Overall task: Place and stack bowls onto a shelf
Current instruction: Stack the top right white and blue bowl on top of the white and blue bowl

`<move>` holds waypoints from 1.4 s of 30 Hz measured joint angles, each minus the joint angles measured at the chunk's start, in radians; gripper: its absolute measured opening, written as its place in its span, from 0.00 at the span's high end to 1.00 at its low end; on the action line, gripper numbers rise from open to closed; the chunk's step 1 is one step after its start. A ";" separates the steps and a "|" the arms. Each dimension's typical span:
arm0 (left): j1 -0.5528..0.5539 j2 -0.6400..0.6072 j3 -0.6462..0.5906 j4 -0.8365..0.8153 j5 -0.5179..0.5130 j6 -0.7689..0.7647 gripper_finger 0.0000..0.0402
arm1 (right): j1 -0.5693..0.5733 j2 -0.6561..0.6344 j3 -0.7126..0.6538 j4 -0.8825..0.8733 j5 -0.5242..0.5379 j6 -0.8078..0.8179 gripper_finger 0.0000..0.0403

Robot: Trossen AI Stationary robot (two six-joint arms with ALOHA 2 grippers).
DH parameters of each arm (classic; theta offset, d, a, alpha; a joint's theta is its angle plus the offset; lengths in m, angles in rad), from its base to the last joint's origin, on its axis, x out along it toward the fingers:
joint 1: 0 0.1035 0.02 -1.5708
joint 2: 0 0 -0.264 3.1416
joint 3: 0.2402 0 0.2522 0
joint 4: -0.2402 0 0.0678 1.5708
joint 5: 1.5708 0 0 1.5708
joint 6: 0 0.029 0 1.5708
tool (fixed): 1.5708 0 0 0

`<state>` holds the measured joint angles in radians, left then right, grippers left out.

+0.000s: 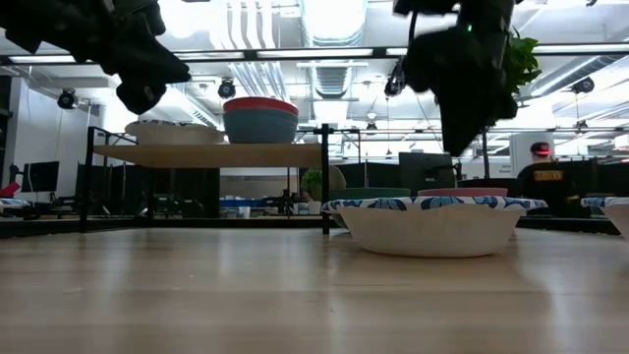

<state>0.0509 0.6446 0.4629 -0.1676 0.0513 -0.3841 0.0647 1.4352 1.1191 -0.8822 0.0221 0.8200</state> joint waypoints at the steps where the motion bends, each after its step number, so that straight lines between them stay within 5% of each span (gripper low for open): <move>1: 0.000 0.008 0.001 0.012 0.000 0.005 0.91 | 0.000 0.018 0.000 -0.002 -0.002 0.000 0.75; 9: 0.000 0.034 0.002 0.028 -0.005 0.008 0.91 | 0.000 0.146 -0.010 0.037 0.007 -0.065 0.51; 17: 0.000 0.076 0.014 0.072 -0.013 0.008 0.91 | 0.000 0.239 -0.010 0.112 0.032 -0.100 0.46; 21: 0.000 0.103 0.014 0.101 -0.013 0.005 0.91 | 0.000 0.250 -0.010 0.115 0.061 -0.098 0.56; 28: 0.000 0.159 0.018 0.128 -0.016 -0.010 0.91 | 0.014 0.228 -0.010 0.157 0.088 -0.117 0.93; 32: 0.000 0.195 0.031 0.156 -0.018 -0.022 0.91 | 0.043 0.216 0.001 0.167 0.213 -0.125 0.96; 42: 0.000 0.305 0.033 0.344 -0.018 0.012 0.79 | 0.175 0.195 0.039 0.349 0.760 -0.303 0.97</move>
<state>0.0509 0.9496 0.4957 0.1765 0.0338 -0.3723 0.2395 1.6306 1.1584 -0.5329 0.7819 0.5172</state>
